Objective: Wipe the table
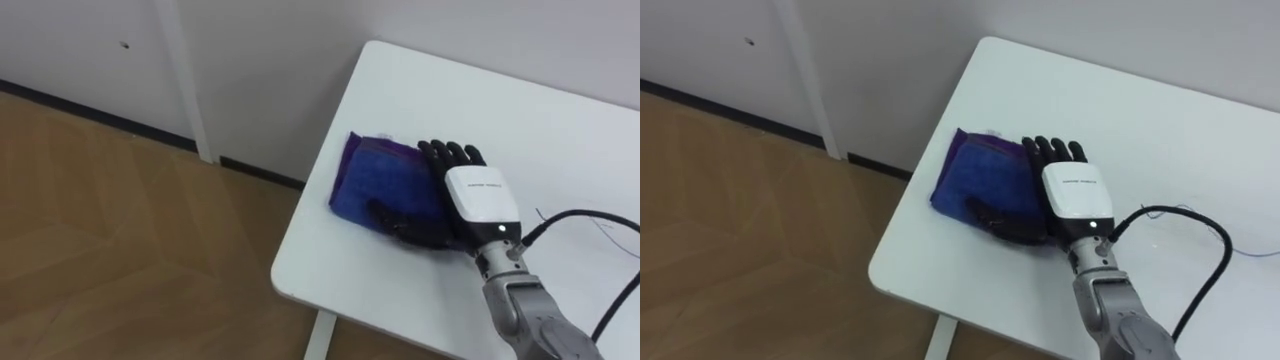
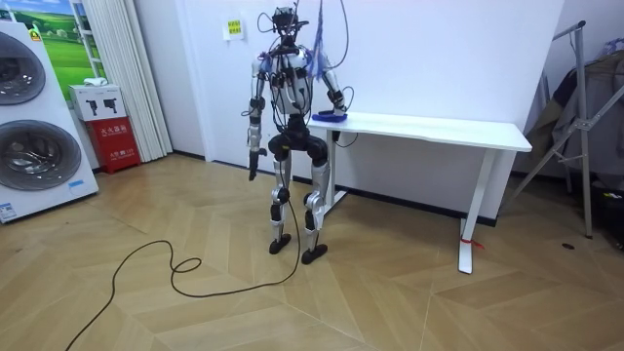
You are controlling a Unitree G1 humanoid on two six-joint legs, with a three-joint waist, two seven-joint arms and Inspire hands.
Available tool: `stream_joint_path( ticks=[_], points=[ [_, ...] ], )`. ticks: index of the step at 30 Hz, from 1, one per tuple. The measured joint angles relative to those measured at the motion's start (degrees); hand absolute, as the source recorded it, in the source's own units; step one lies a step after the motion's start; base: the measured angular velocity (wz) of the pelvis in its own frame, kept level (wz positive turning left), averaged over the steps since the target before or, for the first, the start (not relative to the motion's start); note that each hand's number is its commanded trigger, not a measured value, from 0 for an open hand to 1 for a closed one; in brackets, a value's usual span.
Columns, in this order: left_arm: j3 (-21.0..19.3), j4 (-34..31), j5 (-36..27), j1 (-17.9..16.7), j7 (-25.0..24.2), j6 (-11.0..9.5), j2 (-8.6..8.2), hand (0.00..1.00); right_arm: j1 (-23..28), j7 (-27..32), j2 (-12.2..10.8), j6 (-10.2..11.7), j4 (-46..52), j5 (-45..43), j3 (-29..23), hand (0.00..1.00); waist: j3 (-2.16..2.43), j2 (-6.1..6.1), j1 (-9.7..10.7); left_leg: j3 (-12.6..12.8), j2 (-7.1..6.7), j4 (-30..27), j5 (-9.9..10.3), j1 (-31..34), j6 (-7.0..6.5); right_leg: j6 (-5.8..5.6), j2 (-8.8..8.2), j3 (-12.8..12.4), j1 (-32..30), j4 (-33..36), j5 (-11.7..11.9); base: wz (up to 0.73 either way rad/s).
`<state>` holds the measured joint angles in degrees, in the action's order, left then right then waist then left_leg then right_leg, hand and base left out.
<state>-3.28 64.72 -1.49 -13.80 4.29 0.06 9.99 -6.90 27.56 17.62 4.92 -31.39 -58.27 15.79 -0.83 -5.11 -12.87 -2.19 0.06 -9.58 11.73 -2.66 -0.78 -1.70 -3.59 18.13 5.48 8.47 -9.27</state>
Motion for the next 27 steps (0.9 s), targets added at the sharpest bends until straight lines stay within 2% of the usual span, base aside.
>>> stream_joint_path(
  ticks=[5,9,11,20,24,27],
  points=[
    [0.03,0.02,0.04,-0.77,-0.44,1.31,0.0,0.0,-0.56,0.12,-0.02,-0.09,-1.29,1.41,-0.89,0.0,-0.07,0.14,-0.31,-1.01,-0.1,-0.26,0.0,0.04,0.0,0.0,-0.07,0.99,0.44,0.0,0.0,0.1],
    [0.07,0.01,0.02,-0.77,-1.47,2.08,0.0,0.0,-0.7,0.11,-0.02,-1.27,-2.74,2.37,-0.89,0.0,-0.13,0.51,-1.13,-1.24,-0.23,-0.66,0.0,0.83,0.0,-0.02,-0.2,1.35,0.1,0.0,-0.01,0.06],
    [0.09,-0.09,0.02,-0.7,-1.57,2.17,0.01,0.0,-0.72,0.11,-0.01,-1.3,-2.85,2.53,-0.88,0.0,-0.11,0.61,-1.13,-1.84,-0.4,-1.16,0.0,1.63,0.0,-0.03,-0.33,2.45,-0.16,-0.02,-0.02,0.14],
    [0.12,-0.34,0.08,-0.88,-2.12,2.64,0.14,0.0,-1.11,0.25,0.0,-2.18,-3.9,2.98,-0.85,0.0,0.05,0.68,-2.11,-2.98,-0.75,-1.87,-0.14,2.96,-0.15,-0.03,-0.59,3.39,-0.75,0.04,-0.02,0.07],
    [0.14,-0.75,3.63,-0.84,-2.26,2.72,0.12,0.0,-1.84,0.19,0.03,-2.56,-6.28,1.28,-0.84,0.0,0.17,0.51,-2.77,-3.08,-0.77,-2.03,-0.19,3.14,-0.12,-0.03,-0.59,3.44,-0.96,0.03,-0.02,0.0],
    [0.14,-0.78,3.89,-0.77,-2.26,2.73,0.12,0.0,-2.27,0.02,0.03,-3.13,-6.8,0.41,-0.84,0.0,0.21,0.45,-2.94,-3.13,-0.77,-2.15,-0.23,3.33,-0.07,-0.03,-0.61,3.65,-1.15,0.05,-0.02,0.0]
  ],
)
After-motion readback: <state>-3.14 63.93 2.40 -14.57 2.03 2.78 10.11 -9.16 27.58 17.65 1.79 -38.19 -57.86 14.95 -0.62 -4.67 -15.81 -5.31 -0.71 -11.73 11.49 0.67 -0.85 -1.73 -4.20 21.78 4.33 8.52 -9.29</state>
